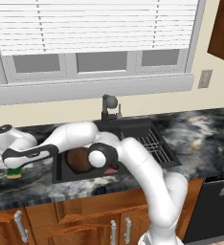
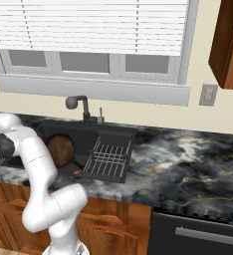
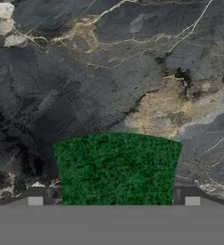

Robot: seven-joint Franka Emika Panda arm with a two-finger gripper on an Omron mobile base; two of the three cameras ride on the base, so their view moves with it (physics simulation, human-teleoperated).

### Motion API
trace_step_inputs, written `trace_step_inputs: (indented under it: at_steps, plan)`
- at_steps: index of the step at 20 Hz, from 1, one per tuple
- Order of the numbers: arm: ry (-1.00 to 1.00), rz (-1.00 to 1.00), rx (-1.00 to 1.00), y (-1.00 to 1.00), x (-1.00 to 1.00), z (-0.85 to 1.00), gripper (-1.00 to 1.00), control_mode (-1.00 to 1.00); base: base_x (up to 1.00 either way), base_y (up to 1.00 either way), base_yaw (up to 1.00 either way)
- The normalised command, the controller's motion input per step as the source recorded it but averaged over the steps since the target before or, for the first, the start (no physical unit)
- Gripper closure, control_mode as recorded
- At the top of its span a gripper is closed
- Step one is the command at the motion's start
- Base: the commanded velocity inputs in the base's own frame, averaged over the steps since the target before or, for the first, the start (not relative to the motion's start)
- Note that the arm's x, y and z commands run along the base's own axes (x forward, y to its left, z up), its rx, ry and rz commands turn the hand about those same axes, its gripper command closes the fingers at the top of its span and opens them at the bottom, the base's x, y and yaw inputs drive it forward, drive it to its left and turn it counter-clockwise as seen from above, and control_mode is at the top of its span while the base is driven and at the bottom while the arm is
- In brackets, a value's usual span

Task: Pick the pan and sponge and place them into the sink. Then turn on the water.

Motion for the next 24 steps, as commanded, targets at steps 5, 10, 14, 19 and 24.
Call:
trace_step_inputs:
  at_steps: [5,10,14,19,24]
  plan:
    - [-0.01,0.00,0.01,-0.05,0.00,-0.05,1.00,-1.00,0.00,0.00,0.00]
    - [-0.06,0.00,0.00,-0.62,-0.06,0.03,1.00,-1.00,0.00,0.00,0.00]
    - [-0.12,0.00,0.00,-0.90,-0.16,0.22,1.00,-1.00,0.00,0.00,0.00]
    - [-0.13,0.00,0.00,-0.98,-0.15,0.26,1.00,-1.00,0.00,0.00,0.00]
    - [-0.11,0.00,0.01,-0.96,-0.16,0.03,1.00,-1.00,0.00,0.00,0.00]
